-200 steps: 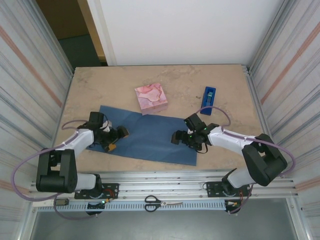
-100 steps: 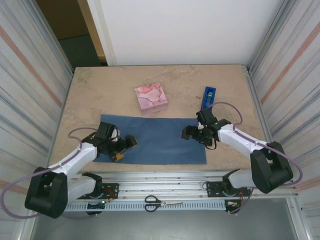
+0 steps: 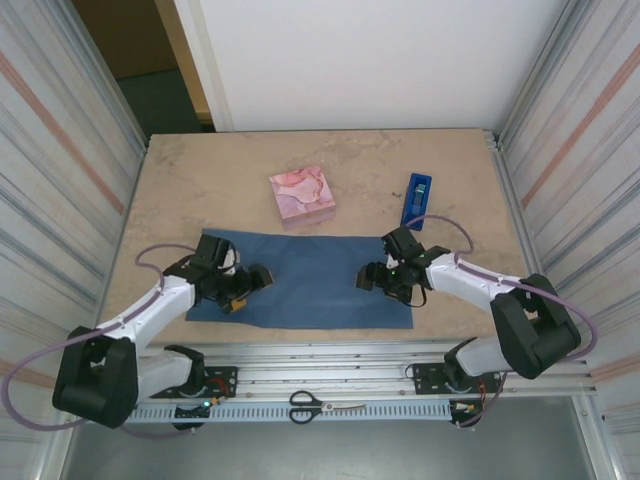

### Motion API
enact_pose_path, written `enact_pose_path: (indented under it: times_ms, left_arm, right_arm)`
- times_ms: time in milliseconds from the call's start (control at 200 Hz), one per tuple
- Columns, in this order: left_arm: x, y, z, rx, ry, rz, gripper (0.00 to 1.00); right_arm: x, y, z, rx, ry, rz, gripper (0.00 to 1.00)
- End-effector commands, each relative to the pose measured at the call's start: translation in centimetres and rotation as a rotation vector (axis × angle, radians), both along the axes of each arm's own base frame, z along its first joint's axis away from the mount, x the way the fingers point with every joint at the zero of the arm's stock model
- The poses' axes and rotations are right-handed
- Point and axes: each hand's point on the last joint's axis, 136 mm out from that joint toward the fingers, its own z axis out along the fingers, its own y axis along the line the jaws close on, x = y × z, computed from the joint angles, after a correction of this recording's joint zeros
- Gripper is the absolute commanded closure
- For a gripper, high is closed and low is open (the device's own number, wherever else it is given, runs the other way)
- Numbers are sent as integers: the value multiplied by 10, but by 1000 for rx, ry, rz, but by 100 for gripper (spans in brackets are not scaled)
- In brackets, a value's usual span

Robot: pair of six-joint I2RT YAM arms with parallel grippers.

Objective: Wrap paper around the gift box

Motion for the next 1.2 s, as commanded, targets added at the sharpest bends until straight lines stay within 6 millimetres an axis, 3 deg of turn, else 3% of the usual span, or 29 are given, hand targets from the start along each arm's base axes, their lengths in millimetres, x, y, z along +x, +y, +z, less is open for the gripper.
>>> enact_pose_path:
  times_ms: [0, 261, 336, 446, 626, 817, 882, 1027, 1198]
  left_arm:
    - [-13, 4, -11, 18, 46, -27, 12]
    - [-26, 3, -25, 12, 80, -38, 9]
    - [-20, 1, -15, 6, 28, -55, 7]
    - [-3, -2, 14, -3, -94, -78, 2]
    - [51, -3, 67, -40, -276, -71, 1]
    - [129, 0, 94, -142, -296, -68, 3]
    - [156, -7, 98, -180, -273, -104, 5]
    - [205, -15, 89, -216, -236, -85, 7]
    - [243, -29, 72, -266, -192, -64, 11]
  right_arm:
    - [-4, -19, -11, -59, 33, -6, 18]
    - [10, -35, -10, -136, 33, -9, 18]
    - [18, -32, 1, -129, 1, -10, 18]
    - [39, -16, 35, -81, -137, 8, 13]
    - [89, 14, 91, 20, -351, 8, 4]
    - [140, 55, 105, 162, -333, -102, 4]
    - [158, 71, 109, 190, -348, -87, 4]
    - [196, 88, 108, 210, -316, -65, 10]
    - [226, 106, 85, 288, -236, -33, 14]
